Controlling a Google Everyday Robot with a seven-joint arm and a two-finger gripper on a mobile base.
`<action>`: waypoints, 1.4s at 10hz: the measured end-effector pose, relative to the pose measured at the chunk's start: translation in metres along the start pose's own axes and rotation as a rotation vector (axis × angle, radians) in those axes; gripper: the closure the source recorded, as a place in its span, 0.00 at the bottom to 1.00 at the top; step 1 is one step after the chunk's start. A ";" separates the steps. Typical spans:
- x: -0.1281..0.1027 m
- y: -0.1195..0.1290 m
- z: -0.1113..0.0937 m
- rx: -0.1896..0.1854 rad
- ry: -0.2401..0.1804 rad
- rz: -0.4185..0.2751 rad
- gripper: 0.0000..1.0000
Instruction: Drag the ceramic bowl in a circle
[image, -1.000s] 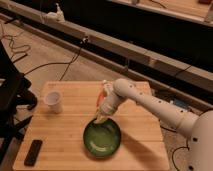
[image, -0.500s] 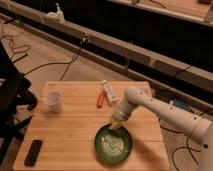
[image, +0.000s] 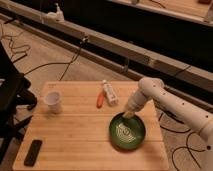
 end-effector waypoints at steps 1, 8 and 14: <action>-0.017 -0.004 0.004 -0.001 -0.006 -0.024 1.00; -0.113 0.072 0.060 -0.154 -0.087 -0.251 1.00; -0.021 0.085 0.039 -0.119 -0.051 -0.020 1.00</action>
